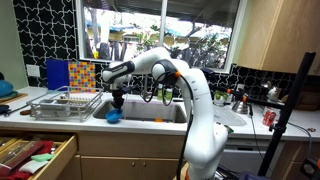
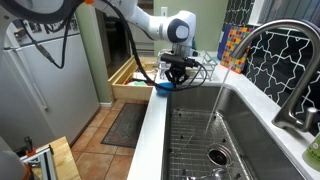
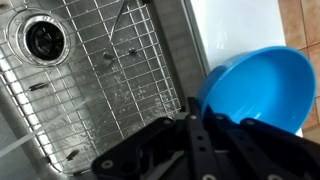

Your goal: Pour the liquid from the blue bowl into the sink.

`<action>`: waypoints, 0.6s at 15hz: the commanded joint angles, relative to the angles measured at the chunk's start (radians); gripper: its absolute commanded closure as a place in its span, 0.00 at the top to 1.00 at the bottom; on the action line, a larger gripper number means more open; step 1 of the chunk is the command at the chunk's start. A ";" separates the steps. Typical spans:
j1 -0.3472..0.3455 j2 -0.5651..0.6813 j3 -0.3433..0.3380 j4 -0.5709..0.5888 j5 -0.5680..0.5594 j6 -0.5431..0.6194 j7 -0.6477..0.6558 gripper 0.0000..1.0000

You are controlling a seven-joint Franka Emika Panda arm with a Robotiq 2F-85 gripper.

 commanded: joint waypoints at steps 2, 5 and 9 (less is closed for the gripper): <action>-0.027 -0.027 0.016 -0.062 0.082 0.017 -0.106 0.03; -0.031 -0.027 0.017 -0.071 0.105 0.016 -0.143 0.03; -0.032 -0.026 0.016 -0.083 0.115 0.018 -0.163 0.04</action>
